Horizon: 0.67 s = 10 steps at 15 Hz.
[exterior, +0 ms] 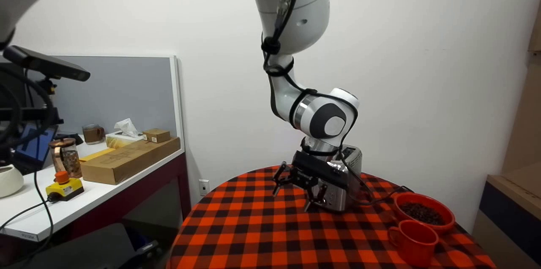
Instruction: Turn off the toaster
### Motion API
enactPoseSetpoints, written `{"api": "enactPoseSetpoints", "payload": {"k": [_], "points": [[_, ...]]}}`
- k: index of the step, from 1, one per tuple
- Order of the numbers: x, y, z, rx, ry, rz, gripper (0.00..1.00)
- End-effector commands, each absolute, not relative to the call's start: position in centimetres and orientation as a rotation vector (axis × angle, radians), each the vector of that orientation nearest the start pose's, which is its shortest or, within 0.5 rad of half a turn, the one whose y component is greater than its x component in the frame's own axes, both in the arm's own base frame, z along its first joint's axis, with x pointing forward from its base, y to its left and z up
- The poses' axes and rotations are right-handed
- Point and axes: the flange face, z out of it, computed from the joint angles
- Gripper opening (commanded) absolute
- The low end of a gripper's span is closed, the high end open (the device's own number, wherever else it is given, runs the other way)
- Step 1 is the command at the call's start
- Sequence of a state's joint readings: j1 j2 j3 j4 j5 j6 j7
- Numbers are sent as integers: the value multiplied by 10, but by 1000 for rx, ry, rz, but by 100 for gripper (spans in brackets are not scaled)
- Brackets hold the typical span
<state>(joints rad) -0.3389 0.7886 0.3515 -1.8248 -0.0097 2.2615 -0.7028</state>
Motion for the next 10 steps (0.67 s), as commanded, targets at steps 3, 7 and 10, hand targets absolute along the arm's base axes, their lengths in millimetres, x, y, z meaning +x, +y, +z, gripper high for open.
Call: {"api": "enactPoseSetpoints", "payload": {"k": [3,7,10], "points": [[539,9,158,-2734,-470,315,100],[500,-3,198,-2800,-187,227,100],[474,-19,226,-2885,-12,185,100]]}}
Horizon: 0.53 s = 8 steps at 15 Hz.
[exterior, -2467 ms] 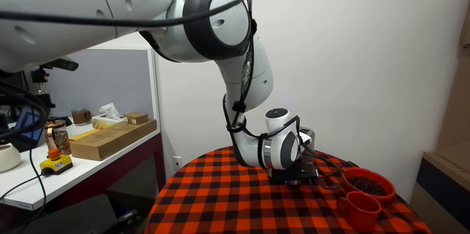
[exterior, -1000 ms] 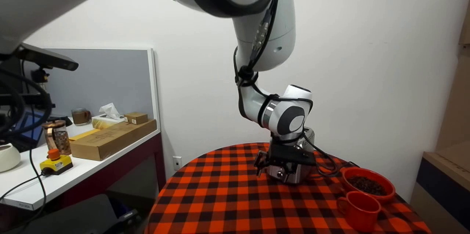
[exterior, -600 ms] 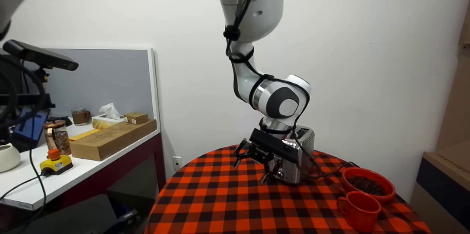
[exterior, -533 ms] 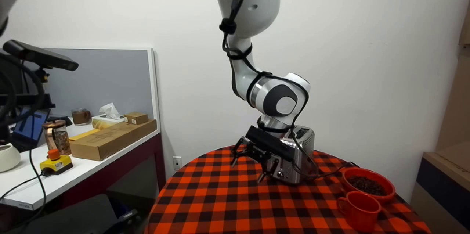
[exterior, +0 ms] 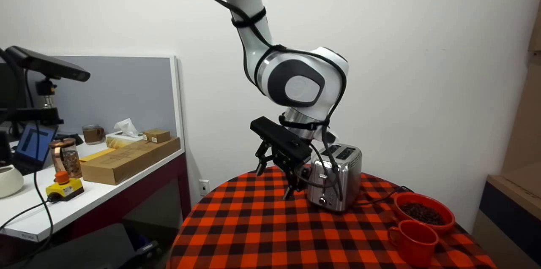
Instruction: Turn off the toaster
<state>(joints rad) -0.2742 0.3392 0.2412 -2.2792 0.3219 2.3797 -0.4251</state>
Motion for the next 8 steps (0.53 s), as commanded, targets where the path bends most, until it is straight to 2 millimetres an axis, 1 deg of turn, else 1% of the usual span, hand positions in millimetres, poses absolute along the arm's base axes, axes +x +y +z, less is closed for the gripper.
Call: {"api": "enactPoseSetpoints", "payload": {"k": [1,3,5,6,8], "points": [[466,-26,236,-2915,51,182,100],[451,-38,251,-2980,158,189,100],[442,-49,265,-3061,250,219,100],[458,-47,249,-3004,166,222,100],[450,-52,260,-3042,225,215,100]]}}
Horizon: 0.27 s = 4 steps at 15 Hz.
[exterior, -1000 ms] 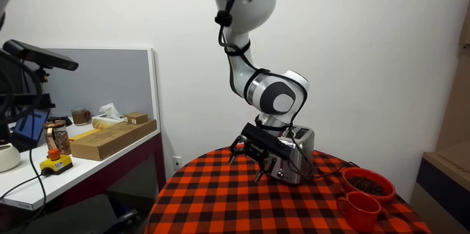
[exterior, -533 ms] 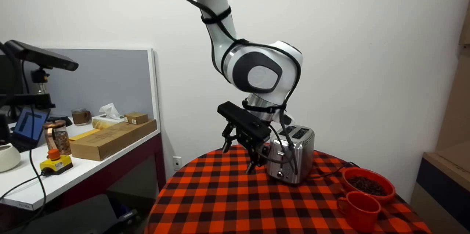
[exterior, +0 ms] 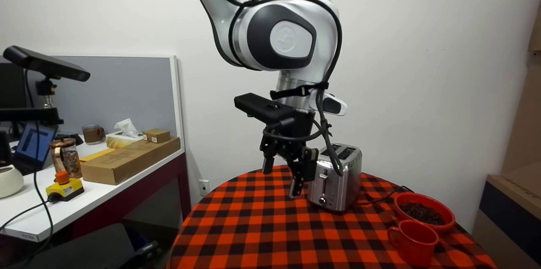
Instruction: Turn off the toaster
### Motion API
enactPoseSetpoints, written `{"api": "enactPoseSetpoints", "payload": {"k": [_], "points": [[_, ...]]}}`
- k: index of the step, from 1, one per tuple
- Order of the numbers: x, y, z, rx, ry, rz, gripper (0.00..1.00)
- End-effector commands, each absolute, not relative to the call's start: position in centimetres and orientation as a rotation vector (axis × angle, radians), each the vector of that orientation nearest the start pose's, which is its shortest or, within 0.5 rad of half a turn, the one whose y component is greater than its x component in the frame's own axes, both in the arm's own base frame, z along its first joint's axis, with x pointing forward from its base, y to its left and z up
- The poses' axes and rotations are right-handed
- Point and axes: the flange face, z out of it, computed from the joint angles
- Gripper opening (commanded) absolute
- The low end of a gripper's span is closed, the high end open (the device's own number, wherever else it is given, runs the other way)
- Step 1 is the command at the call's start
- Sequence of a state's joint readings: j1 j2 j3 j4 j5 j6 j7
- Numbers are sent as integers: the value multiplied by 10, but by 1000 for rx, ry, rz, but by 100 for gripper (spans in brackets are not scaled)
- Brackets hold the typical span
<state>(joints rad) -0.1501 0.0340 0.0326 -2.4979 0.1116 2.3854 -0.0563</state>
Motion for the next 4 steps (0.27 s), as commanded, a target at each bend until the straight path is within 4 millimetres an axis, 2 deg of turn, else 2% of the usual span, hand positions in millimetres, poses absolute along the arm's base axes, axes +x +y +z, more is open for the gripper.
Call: {"api": "enactPoseSetpoints", "payload": {"k": [1,4], "points": [[447,-52,262,-3044,233,211,100],[446,-50,262,-3045,239,214,100]]}}
